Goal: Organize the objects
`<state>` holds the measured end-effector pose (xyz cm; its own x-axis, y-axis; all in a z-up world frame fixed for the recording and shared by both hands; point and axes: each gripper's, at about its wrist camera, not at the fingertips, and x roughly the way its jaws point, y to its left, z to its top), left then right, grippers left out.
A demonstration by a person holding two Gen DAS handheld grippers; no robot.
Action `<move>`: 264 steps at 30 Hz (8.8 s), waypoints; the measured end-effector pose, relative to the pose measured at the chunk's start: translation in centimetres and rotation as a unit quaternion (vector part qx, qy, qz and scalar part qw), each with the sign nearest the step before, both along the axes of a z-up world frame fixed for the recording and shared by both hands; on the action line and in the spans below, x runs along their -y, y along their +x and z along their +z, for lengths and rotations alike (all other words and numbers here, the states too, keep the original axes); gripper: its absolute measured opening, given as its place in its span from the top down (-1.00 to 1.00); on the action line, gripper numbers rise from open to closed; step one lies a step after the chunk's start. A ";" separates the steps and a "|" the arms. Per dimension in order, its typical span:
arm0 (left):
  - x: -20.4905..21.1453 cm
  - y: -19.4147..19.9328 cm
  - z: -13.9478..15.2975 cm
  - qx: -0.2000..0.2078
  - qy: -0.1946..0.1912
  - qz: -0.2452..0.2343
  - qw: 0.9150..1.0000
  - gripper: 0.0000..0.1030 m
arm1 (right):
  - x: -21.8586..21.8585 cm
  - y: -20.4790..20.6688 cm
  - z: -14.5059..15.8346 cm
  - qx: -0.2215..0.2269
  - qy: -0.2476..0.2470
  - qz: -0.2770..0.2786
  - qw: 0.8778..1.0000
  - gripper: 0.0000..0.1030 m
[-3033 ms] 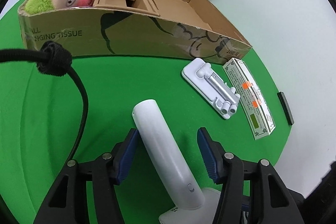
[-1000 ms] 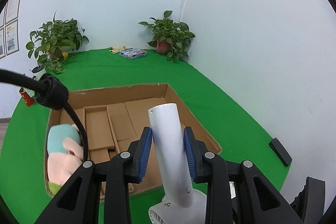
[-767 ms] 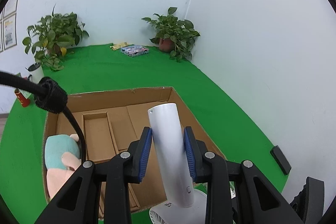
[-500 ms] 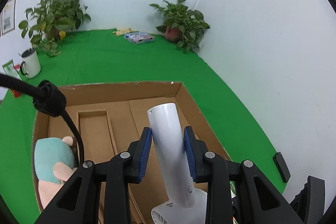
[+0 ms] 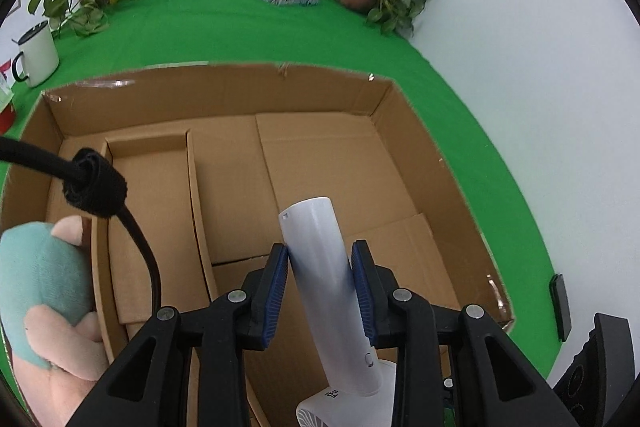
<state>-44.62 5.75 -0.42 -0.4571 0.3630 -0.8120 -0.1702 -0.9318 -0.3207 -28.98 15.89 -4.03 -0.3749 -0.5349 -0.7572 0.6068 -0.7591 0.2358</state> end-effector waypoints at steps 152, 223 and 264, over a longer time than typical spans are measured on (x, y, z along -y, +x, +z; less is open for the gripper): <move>6.2 28.0 -7.1 -0.035 0.062 0.013 0.997 -0.61 | -6.2 14.3 -5.8 -0.023 0.039 -0.026 0.999 -0.66; 3.2 28.4 -6.8 0.014 0.226 -0.012 0.974 0.54 | -5.9 17.9 -2.9 -0.019 0.008 -0.080 0.997 -0.28; 2.1 6.2 1.1 -0.021 0.169 -0.022 0.985 0.55 | -3.3 -2.1 1.8 -0.008 0.014 -0.051 0.999 -0.27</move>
